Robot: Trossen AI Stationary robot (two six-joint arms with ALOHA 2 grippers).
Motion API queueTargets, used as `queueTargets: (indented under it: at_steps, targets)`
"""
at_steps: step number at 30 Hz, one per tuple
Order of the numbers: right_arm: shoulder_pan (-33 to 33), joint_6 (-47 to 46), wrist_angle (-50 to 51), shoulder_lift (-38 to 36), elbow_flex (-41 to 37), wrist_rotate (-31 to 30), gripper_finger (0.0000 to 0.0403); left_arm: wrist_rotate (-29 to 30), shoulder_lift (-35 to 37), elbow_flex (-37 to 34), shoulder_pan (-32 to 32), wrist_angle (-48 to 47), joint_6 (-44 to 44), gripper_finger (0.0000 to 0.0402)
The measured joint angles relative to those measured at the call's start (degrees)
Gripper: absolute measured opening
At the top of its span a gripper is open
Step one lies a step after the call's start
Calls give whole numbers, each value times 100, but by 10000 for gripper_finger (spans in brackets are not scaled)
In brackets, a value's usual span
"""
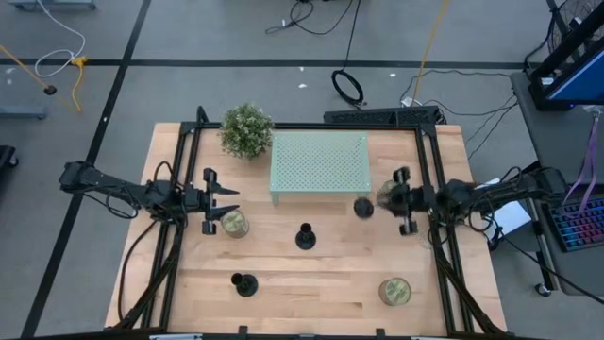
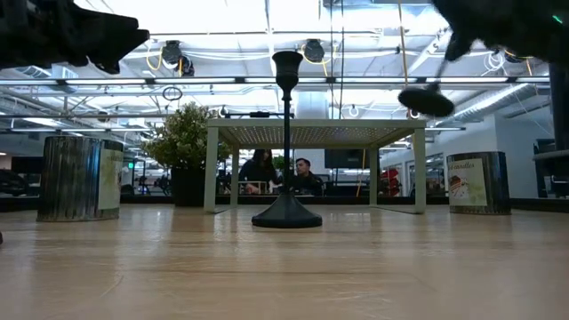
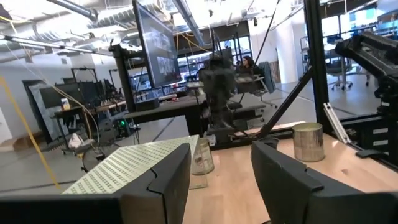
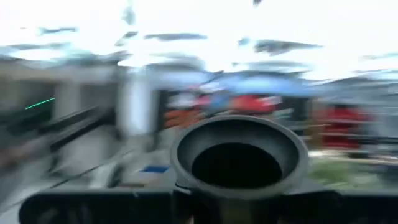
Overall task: Pick & Place candle stick holders
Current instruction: Put the top right black candle holder on the shelf
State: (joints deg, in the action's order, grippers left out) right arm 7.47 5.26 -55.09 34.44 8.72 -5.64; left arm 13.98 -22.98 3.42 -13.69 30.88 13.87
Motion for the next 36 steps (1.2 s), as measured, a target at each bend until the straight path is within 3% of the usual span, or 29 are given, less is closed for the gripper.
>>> queueTargets:
  at_steps: [3,12,17,26,36]
  targets:
    - [-134,288,173,23,613,-816,70,0,0,-2,0,107,49,177]
    - [-1075,593,2416,1363,2968,-1111,68,-1,2,-9,200,934,721,177]
    - [-1985,307,2569,2428,3690,-1081,69,-26,0,-9,422,994,748,177]
    - [-3449,-889,2283,3712,3883,-1070,70,-37,1,-7,595,961,594,177]
    - [-3751,-1376,1780,4426,3886,-762,68,-40,2,-7,594,936,-16,177]
